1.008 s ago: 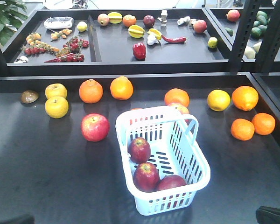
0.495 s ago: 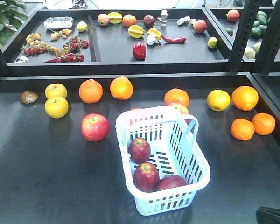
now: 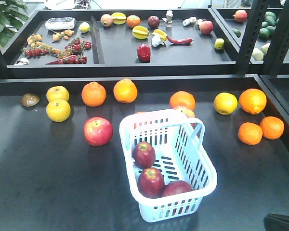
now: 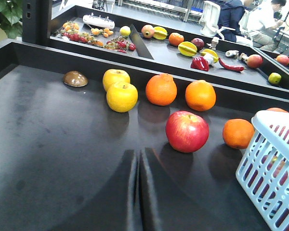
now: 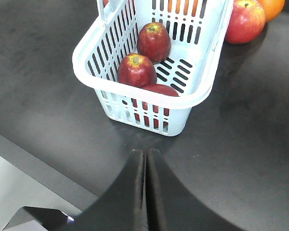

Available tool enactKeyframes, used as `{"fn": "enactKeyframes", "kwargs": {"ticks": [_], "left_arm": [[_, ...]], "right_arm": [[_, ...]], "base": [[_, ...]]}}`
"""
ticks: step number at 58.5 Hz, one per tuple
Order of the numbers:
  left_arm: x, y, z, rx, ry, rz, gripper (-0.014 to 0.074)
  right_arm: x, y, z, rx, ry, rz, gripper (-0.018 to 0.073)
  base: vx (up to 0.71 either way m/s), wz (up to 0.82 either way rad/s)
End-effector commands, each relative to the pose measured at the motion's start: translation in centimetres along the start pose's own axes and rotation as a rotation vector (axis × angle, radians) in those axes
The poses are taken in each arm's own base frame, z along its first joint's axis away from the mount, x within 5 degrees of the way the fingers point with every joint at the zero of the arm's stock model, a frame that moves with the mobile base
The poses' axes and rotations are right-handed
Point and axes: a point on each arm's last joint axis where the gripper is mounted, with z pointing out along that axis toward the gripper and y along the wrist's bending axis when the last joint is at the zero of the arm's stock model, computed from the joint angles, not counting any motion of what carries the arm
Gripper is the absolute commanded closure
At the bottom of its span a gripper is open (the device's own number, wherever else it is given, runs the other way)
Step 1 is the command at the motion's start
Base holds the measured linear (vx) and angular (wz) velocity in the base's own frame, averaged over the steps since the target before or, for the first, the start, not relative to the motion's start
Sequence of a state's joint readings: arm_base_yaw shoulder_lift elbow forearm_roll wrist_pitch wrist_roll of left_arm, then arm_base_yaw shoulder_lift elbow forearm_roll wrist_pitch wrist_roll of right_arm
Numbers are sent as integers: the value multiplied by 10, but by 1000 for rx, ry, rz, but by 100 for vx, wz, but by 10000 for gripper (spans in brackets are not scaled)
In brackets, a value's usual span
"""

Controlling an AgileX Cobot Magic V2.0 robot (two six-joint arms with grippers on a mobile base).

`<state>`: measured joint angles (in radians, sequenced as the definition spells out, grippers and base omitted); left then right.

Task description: Pick three apples into basket with both arms

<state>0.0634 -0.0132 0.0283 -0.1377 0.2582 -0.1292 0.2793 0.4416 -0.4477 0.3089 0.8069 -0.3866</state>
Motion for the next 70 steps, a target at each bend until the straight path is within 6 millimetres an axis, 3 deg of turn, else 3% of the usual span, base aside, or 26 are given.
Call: {"fn": "enactKeyframes", "kwargs": {"ticks": [1,18,70], "left_arm": [[-14,-3,-4,18,-107,-14,602],[-16,-3,-4,14,-127,50,602],[-18,-1,-4,-2,-137,30,602]], "right_arm": [[-11,-1,-4,14,-70,5,564],[-11,-1,-4,15,-70,5,564],[-11,-1,-4,14,-69,5,564]], "base": [[0,0],[0,0],[0,0]]}}
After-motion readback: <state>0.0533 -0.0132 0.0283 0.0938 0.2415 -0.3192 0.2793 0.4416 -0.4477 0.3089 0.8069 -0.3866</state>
